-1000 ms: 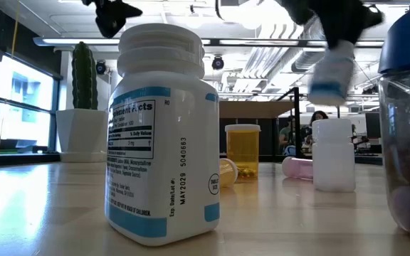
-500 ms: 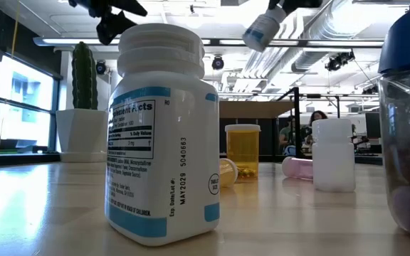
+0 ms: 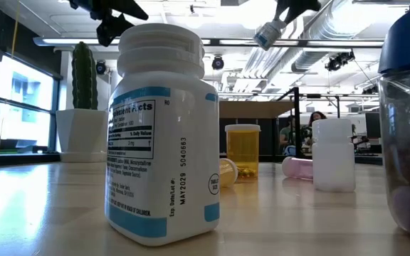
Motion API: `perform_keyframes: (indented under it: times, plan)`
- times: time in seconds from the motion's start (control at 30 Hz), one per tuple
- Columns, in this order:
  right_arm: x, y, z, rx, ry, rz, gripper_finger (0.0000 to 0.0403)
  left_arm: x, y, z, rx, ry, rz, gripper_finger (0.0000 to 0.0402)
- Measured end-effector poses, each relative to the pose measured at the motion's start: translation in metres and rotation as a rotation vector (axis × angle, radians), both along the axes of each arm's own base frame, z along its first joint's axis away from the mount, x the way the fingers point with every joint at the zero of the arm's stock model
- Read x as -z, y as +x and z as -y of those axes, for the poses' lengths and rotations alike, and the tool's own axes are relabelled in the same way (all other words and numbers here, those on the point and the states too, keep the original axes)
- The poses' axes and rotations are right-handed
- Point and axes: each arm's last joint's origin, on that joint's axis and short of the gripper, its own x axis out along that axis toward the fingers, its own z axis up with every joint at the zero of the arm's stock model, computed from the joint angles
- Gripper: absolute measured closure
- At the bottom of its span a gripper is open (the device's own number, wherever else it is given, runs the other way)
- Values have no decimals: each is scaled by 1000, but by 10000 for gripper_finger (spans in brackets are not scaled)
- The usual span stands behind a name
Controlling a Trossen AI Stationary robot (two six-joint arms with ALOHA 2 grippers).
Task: Pick and place medicine bottles onto shelf by color
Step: Put the right white blue pill bottle on the shelf
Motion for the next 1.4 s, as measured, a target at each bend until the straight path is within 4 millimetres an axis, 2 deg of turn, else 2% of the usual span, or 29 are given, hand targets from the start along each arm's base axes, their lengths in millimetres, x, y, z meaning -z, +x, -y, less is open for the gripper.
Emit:
perform_keyframes:
  times: [0.17, 0.3, 0.6, 0.9, 1.27, 1.4]
  plan:
    - [10, 9, 24, 15, 26, -83, 252, 0, 0, 0, -13, -28, 10, 181]
    - [24, 21, 33, -13, 92, -185, 252, 0, 0, 0, -17, -38, 13, 181]
    - [52, 53, 35, -100, 176, -292, 252, 0, 0, 0, -16, -38, 13, 181]
    - [66, 78, 23, -186, 177, -349, 252, 0, 0, 0, -10, -41, 12, 181]
    - [94, 91, 49, -158, 186, -459, 252, 0, 0, 1, -9, -42, 13, 181]
    - [99, 90, 58, -148, 192, -478, 252, 0, 0, 1, -9, -42, 13, 181]
